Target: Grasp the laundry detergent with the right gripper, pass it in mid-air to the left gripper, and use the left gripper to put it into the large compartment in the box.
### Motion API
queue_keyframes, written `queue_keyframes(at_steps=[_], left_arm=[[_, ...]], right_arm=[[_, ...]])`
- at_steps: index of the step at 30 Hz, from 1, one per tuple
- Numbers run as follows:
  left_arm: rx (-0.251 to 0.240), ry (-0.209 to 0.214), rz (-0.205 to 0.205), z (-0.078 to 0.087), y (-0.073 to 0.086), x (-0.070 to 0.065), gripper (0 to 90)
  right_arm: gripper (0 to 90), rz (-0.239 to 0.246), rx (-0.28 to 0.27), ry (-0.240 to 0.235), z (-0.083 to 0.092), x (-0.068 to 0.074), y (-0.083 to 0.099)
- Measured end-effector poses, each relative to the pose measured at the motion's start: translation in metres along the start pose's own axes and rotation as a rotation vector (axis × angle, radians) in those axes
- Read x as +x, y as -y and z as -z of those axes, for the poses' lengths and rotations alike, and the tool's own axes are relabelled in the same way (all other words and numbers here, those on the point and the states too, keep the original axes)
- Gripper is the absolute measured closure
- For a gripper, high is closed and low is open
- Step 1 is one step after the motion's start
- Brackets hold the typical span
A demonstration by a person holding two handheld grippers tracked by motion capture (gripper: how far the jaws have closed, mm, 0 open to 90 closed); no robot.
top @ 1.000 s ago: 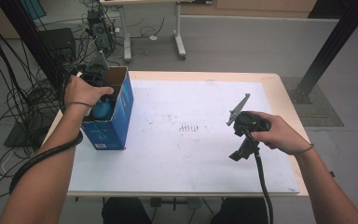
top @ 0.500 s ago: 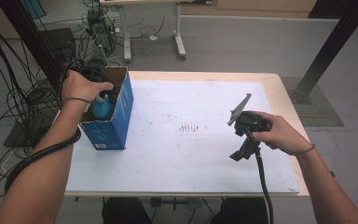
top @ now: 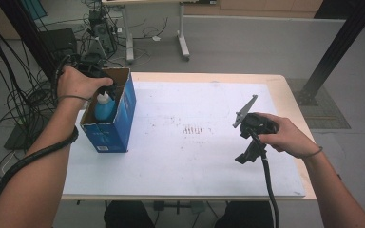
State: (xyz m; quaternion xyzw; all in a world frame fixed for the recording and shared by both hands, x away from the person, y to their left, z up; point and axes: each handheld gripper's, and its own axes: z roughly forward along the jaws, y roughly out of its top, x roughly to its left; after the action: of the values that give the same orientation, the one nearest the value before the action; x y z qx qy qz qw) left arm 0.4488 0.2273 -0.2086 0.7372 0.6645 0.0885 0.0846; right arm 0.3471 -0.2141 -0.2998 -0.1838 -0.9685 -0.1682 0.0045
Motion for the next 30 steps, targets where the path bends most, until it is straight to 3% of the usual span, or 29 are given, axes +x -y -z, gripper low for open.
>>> queue_keyframes(at_steps=[11,22,30], left_arm=[[-0.029,0.012,-0.001,0.02,0.002,-0.001,19.9],[-0.045,0.039,-0.04,0.038,0.002,-0.019,8.2],[-0.053,0.049,-0.093,0.049,0.005,-0.039,5.7]], right_arm=[[4.6,0.004,0.0,-0.002,0.0,0.0,0.0],[4.6,0.003,-0.003,-0.002,0.001,-0.001,-0.004],[4.6,0.004,0.0,-0.004,0.0,0.0,-0.005]])
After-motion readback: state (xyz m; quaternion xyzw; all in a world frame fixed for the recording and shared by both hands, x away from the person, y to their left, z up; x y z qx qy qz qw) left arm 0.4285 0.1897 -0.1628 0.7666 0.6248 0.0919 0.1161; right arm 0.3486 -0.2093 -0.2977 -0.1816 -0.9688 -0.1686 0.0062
